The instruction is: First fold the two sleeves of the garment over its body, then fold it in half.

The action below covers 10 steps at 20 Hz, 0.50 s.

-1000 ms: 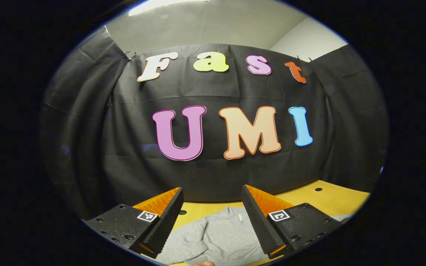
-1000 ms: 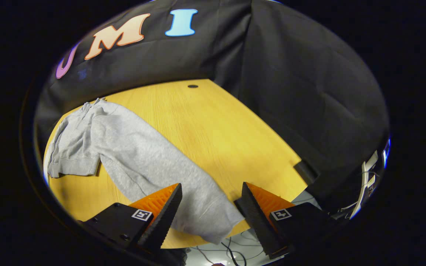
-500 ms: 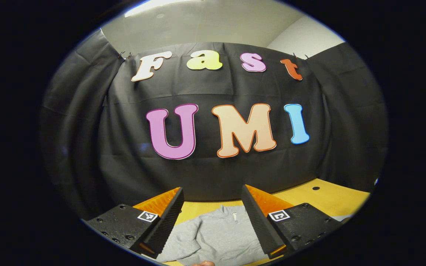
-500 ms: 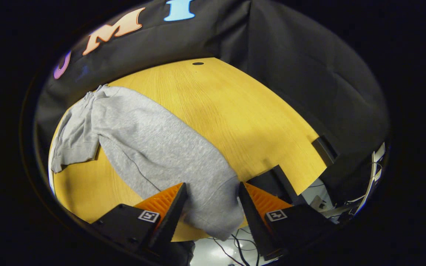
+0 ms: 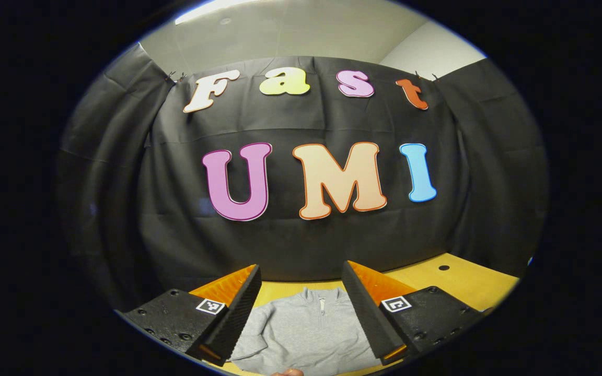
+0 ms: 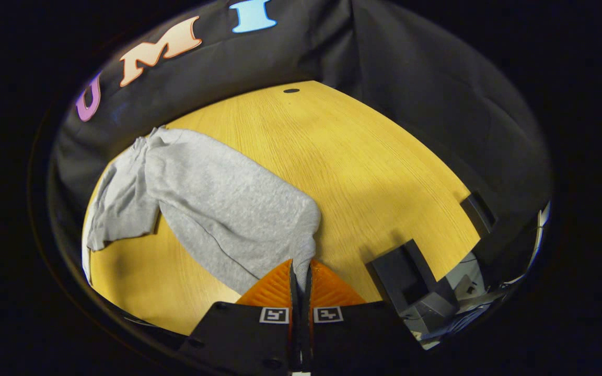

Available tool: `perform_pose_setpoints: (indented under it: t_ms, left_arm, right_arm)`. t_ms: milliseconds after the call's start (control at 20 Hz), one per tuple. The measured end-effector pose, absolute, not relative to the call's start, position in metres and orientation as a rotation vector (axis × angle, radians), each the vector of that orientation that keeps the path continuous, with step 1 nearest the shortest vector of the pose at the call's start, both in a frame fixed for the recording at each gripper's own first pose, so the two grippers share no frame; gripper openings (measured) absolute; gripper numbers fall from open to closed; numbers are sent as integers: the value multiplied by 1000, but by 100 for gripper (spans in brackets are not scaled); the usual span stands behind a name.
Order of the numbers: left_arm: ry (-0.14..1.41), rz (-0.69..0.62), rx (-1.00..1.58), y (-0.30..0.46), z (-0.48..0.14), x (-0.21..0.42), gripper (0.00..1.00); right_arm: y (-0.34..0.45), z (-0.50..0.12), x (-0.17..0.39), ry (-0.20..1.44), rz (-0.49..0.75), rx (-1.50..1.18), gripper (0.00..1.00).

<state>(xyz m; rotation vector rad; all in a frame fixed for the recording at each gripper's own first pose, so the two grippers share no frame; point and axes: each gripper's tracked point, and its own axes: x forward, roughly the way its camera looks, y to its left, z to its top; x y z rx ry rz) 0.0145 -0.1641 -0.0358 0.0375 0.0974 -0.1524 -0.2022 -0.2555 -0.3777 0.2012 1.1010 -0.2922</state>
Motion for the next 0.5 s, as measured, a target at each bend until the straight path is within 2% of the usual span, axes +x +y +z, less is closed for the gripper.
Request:
perform_pose_setpoints:
  t_ms: [150, 500]
  left_arm:
    - [90, -119, 44, -157, -35, 13, 94]
    - [95, -100, 36, -125, -37, 27, 95]
  right_arm:
    - [-257, -365, -181, 1075, -280, 249, 3]
    - [-214, -315, -87, 924, -208, 269, 3]
